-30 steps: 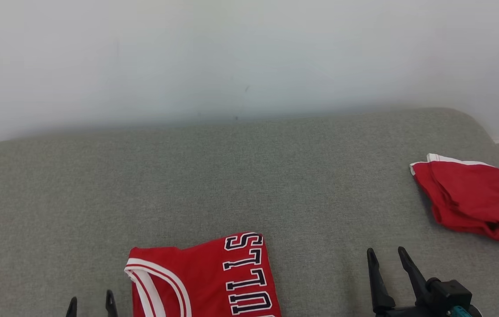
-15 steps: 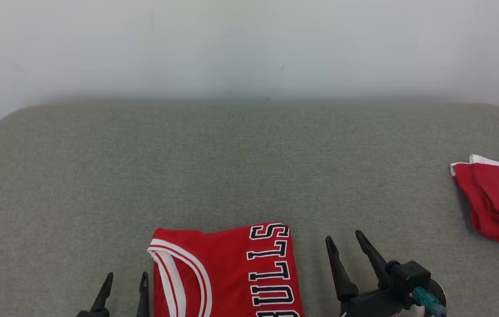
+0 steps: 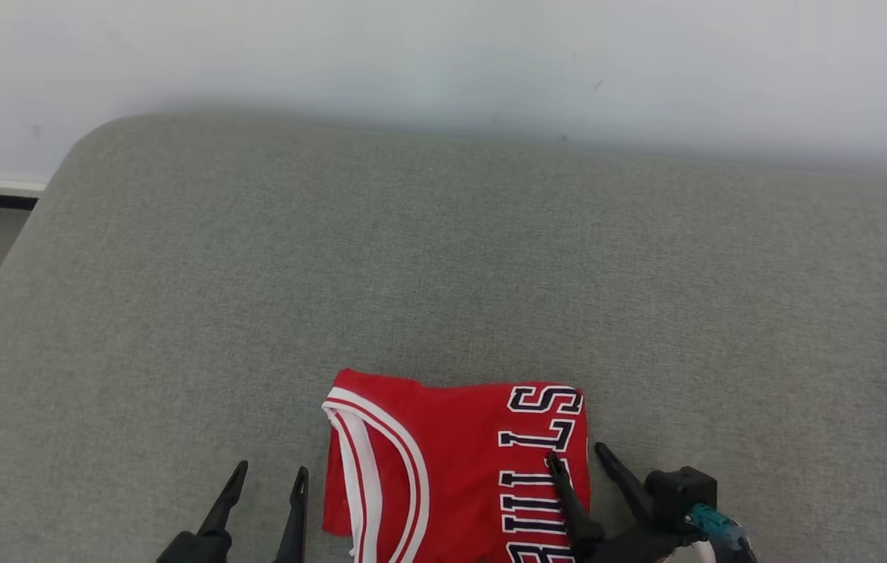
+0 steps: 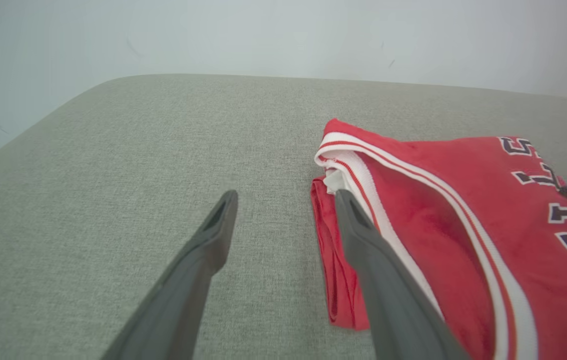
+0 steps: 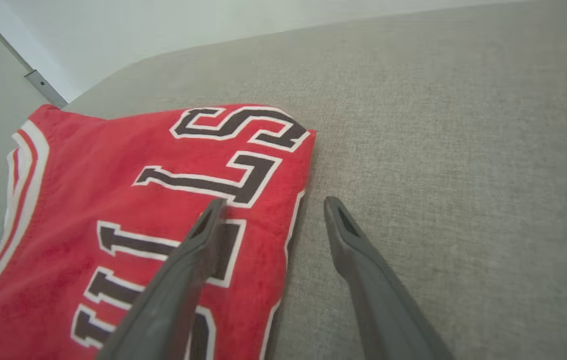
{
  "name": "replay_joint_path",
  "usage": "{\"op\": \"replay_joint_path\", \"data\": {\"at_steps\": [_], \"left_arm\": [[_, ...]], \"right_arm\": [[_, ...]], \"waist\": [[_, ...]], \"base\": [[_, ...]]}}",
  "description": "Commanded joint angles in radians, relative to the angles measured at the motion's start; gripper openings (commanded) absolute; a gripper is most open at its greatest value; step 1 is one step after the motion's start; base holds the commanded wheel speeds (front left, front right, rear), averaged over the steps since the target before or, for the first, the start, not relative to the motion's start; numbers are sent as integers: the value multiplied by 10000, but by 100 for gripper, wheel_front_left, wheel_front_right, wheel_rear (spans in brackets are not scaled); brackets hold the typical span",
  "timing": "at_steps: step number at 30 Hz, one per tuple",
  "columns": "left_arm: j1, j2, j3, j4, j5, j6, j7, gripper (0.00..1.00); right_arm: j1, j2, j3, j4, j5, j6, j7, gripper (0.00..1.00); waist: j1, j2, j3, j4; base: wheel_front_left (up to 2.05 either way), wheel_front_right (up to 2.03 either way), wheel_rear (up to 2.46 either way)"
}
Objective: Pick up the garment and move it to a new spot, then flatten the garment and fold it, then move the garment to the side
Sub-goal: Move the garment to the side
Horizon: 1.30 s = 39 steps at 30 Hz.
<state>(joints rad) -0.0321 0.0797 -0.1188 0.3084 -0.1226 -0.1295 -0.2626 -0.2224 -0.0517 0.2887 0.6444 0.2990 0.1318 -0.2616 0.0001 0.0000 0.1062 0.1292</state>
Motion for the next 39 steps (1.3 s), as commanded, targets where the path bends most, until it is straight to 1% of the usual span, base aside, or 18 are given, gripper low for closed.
{"op": "replay_joint_path", "data": {"at_steps": [1, 7, 8, 9, 10, 11, 14, 17, 20, 23, 25, 28, 35, 39], "left_arm": [[-174, 118, -59, -62, -105, -6, -29, 100], [-267, 365, -495, -195, -358, -8, -29, 100], [-288, 395, -577, -211, -378, 0, -29, 100], [-305, 420, -638, -229, -411, 1, -29, 100], [-317, 455, -683, -239, -452, 1, -29, 100], [-330, 491, -726, -264, -477, 1, -29, 100], [-339, 523, -759, -278, -519, 0, -29, 100], [-303, 500, -711, -274, -488, 0, -29, 100], [-229, 556, -785, -291, -461, -1, -29, 100], [-114, 597, -814, -239, -475, -1, -29, 100], [-48, 613, -805, -217, -481, -1, -29, 100], [30, 615, -723, -237, -534, 1, -29, 100], [16, 521, -674, -259, -607, 0, -29, 100], [-222, 448, -760, -260, -649, 2, -29, 100]], "right_arm": [[-123, 15, 145, 141, 290, -24, -39, 100], [-519, -9, 706, 1068, 831, -24, 22, 100], [-570, -32, 746, 1172, 884, -24, 33, 96], [-625, -41, 780, 1236, 942, -24, 45, 56], [-650, -47, 815, 1282, 982, -24, 47, 36], [-645, -71, 853, 1309, 1044, -24, 47, 0], [-697, -120, 874, 1318, 1149, -24, 44, 0], [-724, -158, 637, 1125, 1116, -24, 24, 0], [-696, -171, 331, 930, 994, -28, -13, 0], [-604, -135, 180, 838, 914, -33, -19, 0], [-531, -95, 96, 823, 904, -33, -22, 0], [-465, -59, 57, 828, 854, -33, -20, 0], [-350, -13, -3, 857, 794, -29, -24, 0], [-276, -2, -45, 824, 870, -27, -24, 0]], "waist": [[-1, 0, 286, 317], [-1, 0, 522, 546], [-1, 0, 548, 561], [-1, 0, 574, 573], [-1, 0, 590, 577], [-1, 0, 608, 576], [-1, 0, 630, 524], [-1, 0, 586, 363], [-1, 0, 468, 16], [-1, 0, 270, -580], [-1, 0, 118, -1086], [-1, 0, -107, -2021], [-1, 0, -317, -4573], [-1, 0, -217, -5822]], "base": [[0, 0, 0], [0, 0, 0], [0, 0, 0], [0, 0, 0], [0, 0, 0], [0, 0, 0], [0, 0, 0], [0, 0, 0], [0, 0, 0], [0, 0, 0], [0, 0, 0], [0, 0, 0], [0, 0, 0], [0, 0, 0]]}}
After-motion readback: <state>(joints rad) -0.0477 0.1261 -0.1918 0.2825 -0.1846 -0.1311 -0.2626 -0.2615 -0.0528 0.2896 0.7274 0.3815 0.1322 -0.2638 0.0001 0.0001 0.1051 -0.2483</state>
